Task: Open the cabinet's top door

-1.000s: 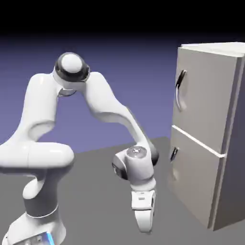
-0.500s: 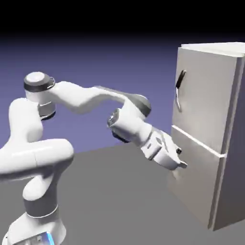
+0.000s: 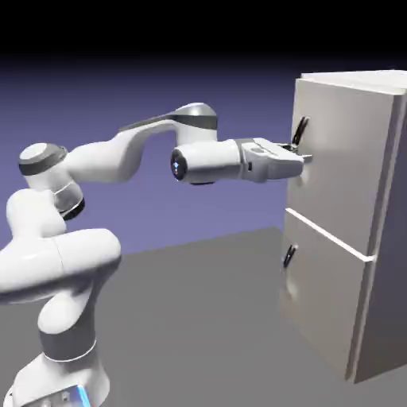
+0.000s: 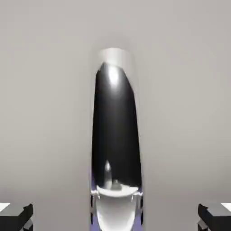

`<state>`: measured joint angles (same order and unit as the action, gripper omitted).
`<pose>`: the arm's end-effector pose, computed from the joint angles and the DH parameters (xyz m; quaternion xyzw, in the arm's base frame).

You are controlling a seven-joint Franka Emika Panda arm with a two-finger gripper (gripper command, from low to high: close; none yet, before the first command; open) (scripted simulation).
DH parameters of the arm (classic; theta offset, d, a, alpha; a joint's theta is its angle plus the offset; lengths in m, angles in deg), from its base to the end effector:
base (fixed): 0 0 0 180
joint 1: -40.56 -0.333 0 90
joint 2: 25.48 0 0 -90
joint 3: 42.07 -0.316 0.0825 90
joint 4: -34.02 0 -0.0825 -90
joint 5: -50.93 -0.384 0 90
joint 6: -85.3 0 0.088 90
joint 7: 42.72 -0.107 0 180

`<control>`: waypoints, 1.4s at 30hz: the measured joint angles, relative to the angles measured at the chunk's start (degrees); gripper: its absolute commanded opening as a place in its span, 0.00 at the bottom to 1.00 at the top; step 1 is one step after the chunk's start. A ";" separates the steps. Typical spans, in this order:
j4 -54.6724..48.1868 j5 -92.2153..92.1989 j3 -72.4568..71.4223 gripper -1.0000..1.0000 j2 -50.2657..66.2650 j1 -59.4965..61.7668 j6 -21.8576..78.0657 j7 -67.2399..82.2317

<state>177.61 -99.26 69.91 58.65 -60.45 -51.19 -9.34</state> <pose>0.4386 0.0168 0.4967 -0.6476 0.2837 -0.6586 0.2575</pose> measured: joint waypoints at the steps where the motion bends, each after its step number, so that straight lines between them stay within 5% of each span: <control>1: 1.70 -0.14 0.86 0.00 -0.16 -0.79 2.59 0.98; 23: 19.70 19.54 23.47 0.00 -13.04 4.18 57.39 18.44; 34: 11.26 41.58 28.02 0.00 -31.78 21.10 83.72 33.39; 42: -1.69 59.16 23.36 0.00 -48.39 32.18 92.46 45.02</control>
<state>175.92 -40.10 93.27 10.26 -28.27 41.27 35.68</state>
